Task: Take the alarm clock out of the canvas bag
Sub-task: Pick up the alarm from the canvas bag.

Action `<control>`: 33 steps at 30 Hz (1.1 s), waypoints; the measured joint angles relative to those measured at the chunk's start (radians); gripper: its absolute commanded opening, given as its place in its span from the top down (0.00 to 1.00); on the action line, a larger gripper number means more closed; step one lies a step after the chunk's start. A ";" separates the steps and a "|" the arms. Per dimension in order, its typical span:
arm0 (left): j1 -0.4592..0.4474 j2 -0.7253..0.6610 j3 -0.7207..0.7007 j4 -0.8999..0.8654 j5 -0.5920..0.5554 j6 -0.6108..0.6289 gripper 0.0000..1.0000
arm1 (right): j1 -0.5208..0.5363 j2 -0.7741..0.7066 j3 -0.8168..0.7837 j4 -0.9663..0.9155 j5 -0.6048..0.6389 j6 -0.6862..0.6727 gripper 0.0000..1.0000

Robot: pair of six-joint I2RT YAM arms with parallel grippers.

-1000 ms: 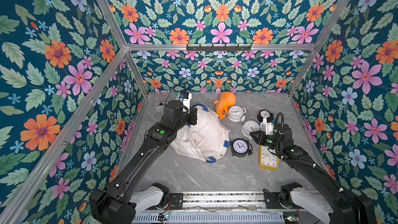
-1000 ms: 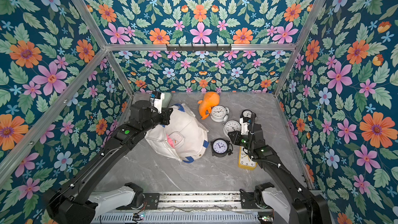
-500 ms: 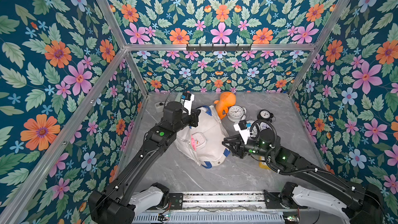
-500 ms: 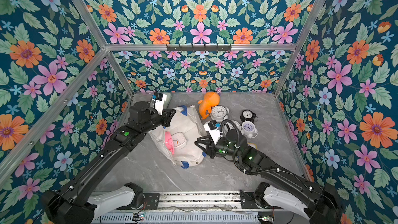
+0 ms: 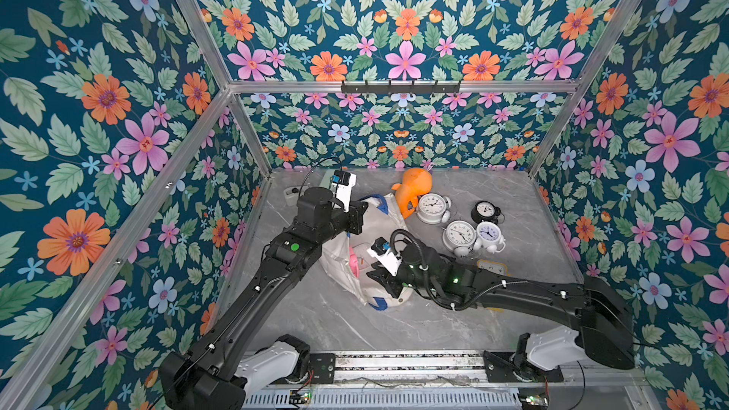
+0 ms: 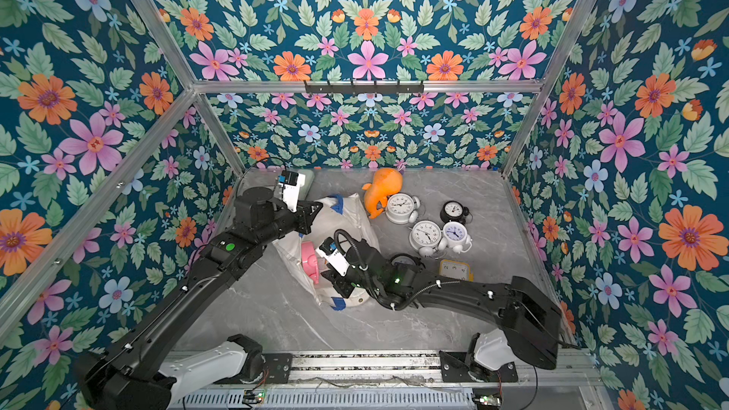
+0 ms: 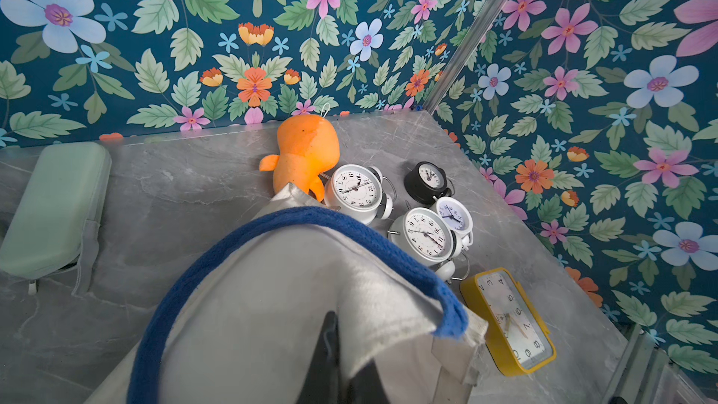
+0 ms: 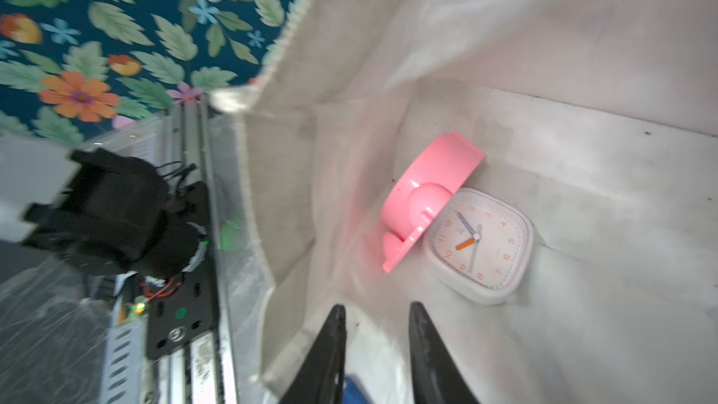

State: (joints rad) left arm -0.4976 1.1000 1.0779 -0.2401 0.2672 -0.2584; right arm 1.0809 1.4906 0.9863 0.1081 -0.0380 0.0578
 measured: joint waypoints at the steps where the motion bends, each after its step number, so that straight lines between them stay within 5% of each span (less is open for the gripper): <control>1: 0.000 -0.002 0.000 0.000 0.002 0.000 1.00 | 0.000 0.035 0.027 -0.007 0.041 0.005 0.68; 9: 0.000 -0.004 -0.004 0.002 0.036 0.000 1.00 | 0.000 0.262 0.172 -0.072 0.201 0.094 0.63; 14: 0.002 -0.006 -0.004 0.008 0.038 0.000 1.00 | -0.005 0.329 0.217 -0.106 0.254 0.150 0.49; 30: 0.000 0.002 0.000 0.007 0.056 -0.003 1.00 | -0.070 0.423 0.243 -0.143 0.187 0.282 0.26; 31: 0.000 0.003 0.000 0.007 0.056 -0.003 1.00 | -0.071 0.426 0.243 -0.141 0.178 0.283 0.23; 33: 0.000 0.003 0.001 0.006 0.057 -0.003 1.00 | -0.074 0.431 0.245 -0.141 0.161 0.289 0.01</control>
State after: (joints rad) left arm -0.4973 1.1034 1.0786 -0.2340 0.3244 -0.2619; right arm 1.0073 1.9217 1.2312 -0.0326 0.1226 0.3470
